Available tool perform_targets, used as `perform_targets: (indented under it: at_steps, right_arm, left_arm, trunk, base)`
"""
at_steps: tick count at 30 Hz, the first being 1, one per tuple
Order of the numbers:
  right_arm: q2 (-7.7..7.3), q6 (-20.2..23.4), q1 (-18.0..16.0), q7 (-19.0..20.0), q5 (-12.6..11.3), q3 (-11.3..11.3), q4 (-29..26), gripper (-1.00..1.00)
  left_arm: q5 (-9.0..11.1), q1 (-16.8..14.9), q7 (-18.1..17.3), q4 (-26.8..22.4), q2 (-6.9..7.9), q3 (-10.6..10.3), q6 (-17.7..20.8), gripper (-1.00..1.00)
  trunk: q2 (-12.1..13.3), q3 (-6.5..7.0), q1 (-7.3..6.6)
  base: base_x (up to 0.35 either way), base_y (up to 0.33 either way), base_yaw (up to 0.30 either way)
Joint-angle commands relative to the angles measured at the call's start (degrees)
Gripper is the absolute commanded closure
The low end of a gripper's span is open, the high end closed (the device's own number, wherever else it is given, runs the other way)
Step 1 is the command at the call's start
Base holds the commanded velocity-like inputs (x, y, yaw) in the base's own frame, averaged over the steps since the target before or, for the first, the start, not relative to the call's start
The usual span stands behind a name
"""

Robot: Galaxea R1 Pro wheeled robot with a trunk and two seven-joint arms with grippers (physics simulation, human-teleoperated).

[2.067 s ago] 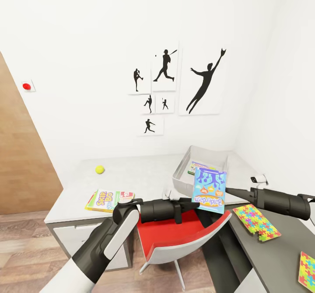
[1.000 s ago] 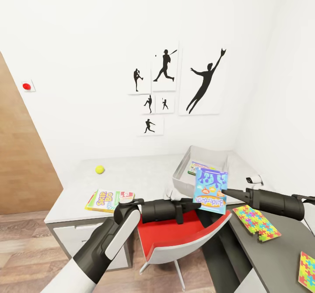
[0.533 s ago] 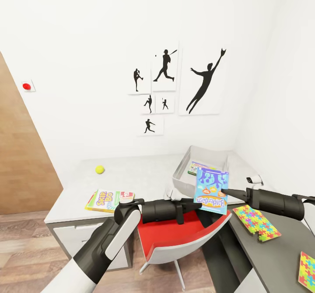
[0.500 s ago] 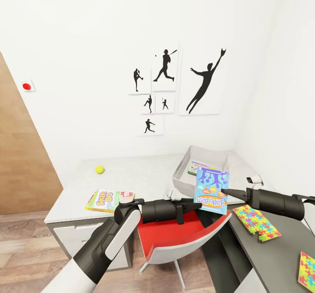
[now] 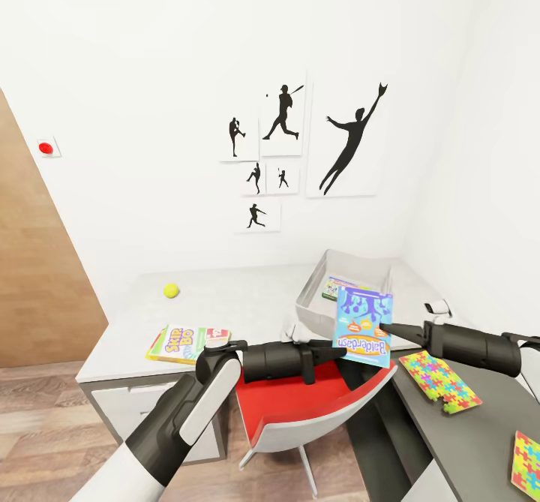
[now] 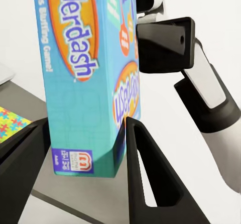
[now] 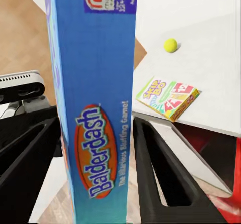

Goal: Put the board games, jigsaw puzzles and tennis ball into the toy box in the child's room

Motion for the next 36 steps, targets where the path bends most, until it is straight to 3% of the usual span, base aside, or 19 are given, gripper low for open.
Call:
perform_targets:
  at_steps: [1,24,25,36]
  right_arm:
    - [0.0,2.0,0.0,1.4,-2.7,0.0,-0.1,1.0]
    - [-0.05,2.0,0.0,1.4,-2.7,0.0,-0.1,1.0]
    - [-0.05,2.0,0.0,1.4,-2.7,0.0,-0.1,1.0]
    - [-0.06,2.0,0.0,1.4,-2.7,-0.1,-0.1,1.0]
  left_arm:
    - [-1.6,-0.1,0.1,0.2,0.0,0.0,-0.4,1.0]
    - [-1.6,-0.1,0.1,0.2,0.02,0.1,-0.3,1.0]
    - [-1.6,-0.1,0.1,0.2,0.02,0.1,-0.3,-1.0]
    - [-1.7,-0.1,0.4,0.2,0.02,0.1,-0.3,-1.0]
  trunk:
    - [-0.1,-0.13,0.04]
    - [-0.1,-0.13,0.04]
    - [-0.1,-0.13,0.04]
    - [-0.1,-0.13,0.04]
  base:
    - [0.0,0.0,0.0]
    - [0.0,0.0,0.0]
    - [0.0,0.0,0.0]
    - [0.0,0.0,0.0]
